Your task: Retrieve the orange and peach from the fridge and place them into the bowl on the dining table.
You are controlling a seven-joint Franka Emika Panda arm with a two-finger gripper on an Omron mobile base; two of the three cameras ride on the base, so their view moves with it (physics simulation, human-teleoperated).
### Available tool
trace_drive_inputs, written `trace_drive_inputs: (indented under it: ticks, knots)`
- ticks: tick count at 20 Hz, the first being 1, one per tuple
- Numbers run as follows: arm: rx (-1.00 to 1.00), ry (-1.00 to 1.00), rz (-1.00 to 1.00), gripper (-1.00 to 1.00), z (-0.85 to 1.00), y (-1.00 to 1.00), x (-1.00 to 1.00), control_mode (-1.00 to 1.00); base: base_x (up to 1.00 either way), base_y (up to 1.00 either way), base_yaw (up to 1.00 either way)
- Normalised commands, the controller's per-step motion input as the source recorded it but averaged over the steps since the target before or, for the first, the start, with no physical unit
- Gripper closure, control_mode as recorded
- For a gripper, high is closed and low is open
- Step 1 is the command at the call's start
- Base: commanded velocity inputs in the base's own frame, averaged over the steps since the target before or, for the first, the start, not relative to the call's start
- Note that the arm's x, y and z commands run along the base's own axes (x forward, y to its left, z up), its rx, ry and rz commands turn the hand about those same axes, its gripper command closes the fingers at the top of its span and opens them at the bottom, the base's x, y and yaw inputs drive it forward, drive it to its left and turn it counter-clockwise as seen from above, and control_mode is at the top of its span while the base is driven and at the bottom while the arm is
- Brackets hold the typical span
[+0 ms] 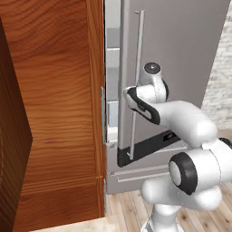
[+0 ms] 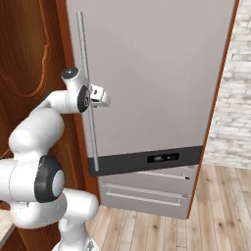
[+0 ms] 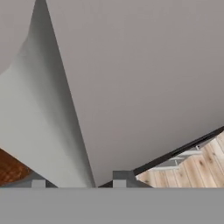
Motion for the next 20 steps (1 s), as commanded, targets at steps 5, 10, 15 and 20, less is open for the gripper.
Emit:
trace_drive_inputs:
  ticks: [5,10,15,20]
  knots:
    - [0.05,-0.07,0.00,1.00,0.07,-0.97,-1.00,-1.00,0.00,0.00,0.00]
    - [0.07,-0.06,0.00,1.00,0.06,-1.00,-1.00,-1.00,0.00,0.00,0.00]
    - [0.06,-0.02,0.00,1.00,0.09,-1.00,-0.89,-1.00,0.00,0.00,0.00]
    - [0.03,0.00,0.00,1.00,0.18,-0.96,-0.74,-1.00,0.00,0.00,0.00]
